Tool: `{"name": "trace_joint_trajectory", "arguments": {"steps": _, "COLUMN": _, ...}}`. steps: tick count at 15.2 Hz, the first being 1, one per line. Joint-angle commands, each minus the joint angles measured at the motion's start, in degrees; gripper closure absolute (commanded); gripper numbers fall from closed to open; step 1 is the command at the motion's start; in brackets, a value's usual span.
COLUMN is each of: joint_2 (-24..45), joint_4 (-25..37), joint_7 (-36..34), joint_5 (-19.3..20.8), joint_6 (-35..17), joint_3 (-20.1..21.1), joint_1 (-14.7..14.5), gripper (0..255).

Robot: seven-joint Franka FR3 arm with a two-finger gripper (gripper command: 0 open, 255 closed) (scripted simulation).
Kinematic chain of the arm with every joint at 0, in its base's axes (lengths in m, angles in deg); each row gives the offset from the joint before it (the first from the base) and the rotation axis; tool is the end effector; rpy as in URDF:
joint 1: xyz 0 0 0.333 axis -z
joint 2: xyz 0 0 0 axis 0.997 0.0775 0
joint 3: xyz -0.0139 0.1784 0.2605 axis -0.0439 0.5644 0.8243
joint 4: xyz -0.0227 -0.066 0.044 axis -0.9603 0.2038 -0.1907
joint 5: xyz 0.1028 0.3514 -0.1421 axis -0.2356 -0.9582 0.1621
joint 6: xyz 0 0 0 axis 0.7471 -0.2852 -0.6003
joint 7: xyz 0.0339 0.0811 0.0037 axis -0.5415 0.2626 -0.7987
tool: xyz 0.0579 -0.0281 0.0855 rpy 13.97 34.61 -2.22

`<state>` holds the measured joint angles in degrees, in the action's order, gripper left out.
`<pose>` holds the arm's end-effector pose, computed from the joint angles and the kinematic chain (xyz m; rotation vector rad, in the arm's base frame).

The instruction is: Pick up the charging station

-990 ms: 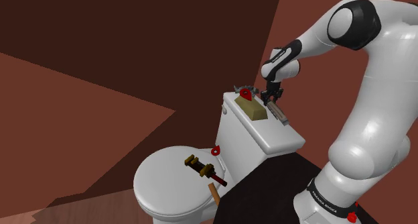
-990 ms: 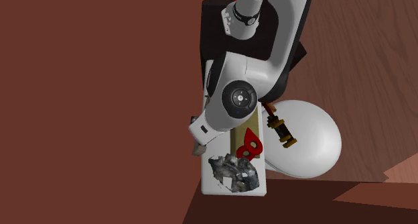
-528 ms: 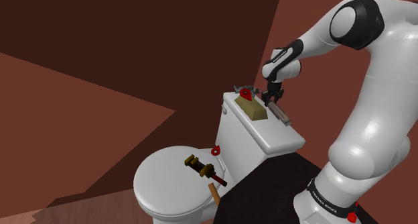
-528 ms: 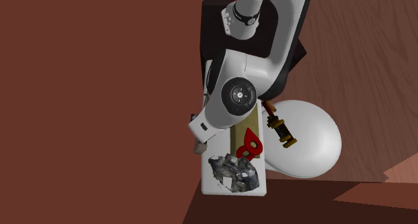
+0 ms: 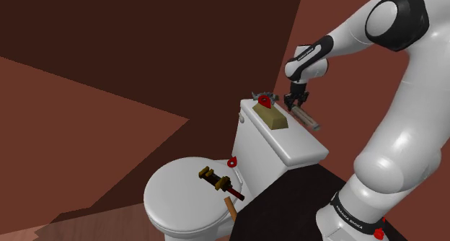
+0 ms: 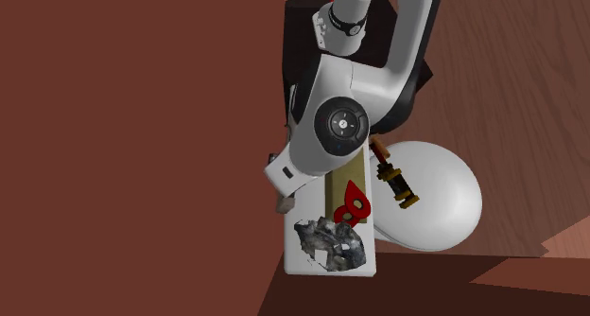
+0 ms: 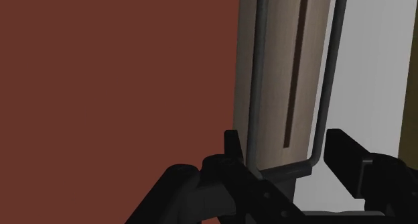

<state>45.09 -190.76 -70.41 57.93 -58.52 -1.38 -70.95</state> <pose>0.4519 -0.3251 0.3154 2.9022 -0.6320 -0.1032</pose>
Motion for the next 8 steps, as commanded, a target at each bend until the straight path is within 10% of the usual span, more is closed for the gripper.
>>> {"name": "trace_joint_trajectory", "arguments": {"steps": 1, "joint_2": -1.0, "joint_4": 0.5, "joint_7": 0.1, "joint_5": 0.2, "joint_6": 1.5, "joint_3": -0.1, "joint_1": -0.1, "gripper": 255}}
{"name": "trace_joint_trajectory", "arguments": {"steps": 8, "joint_2": -3.4, "joint_4": 1.9, "joint_7": 0.1, "joint_5": 0.8, "joint_6": 5.2, "joint_3": -0.2, "joint_1": -0.3, "gripper": 255}}
